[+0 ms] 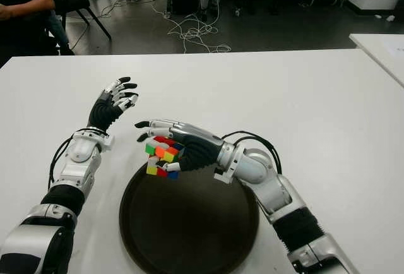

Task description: Pick up the Rubik's Cube and put it in the plate

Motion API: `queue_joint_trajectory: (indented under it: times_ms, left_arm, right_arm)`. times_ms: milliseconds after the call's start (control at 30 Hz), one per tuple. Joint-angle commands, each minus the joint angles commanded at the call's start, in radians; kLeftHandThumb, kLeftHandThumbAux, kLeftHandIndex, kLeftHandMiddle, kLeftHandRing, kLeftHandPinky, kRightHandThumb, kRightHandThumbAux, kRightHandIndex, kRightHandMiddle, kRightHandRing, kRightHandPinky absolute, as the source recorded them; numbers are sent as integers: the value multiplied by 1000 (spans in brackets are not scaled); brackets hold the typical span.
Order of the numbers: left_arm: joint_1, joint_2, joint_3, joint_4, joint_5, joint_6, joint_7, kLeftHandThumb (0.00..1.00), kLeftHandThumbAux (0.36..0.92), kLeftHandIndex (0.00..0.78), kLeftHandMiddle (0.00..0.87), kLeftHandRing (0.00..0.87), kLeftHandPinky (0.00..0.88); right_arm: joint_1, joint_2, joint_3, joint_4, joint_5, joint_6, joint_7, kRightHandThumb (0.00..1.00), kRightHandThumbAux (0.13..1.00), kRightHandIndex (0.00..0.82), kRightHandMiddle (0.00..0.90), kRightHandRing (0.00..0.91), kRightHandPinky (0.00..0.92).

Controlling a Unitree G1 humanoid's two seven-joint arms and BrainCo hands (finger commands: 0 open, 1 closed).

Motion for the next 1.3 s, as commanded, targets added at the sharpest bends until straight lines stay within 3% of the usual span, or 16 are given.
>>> queue_joint_trajectory:
  times_ms: [233,467,833,1033,1300]
  left_arm:
    - [-3,3,0,6,0,-3,1,150,624,168,241,274,331]
    - [-4,5,0,10,-1,-8,-1,150,615,175,241,276,328]
    - [-1,7,3,8,-6,-4,-10,165,619,169,243,280,334]
    - [-2,7,2,11,-1,-7,-2,167,621,169,246,280,327]
    - [-3,7,1,9,-1,-1,-1,168,614,172,254,291,335]
  right_arm:
    - [-18,-22,2,-17,41,42,72,489,998,129,124,82,104]
    - [-41,-64,9,-33,7,58,124,343,994,134,122,74,91]
    - [-100,-171,41,-86,-53,112,263,186,934,98,105,76,73]
    - [-120,-193,44,-105,-51,138,311,77,935,78,88,73,73]
    - [-136,-212,42,-117,-47,159,350,8,929,59,77,69,68]
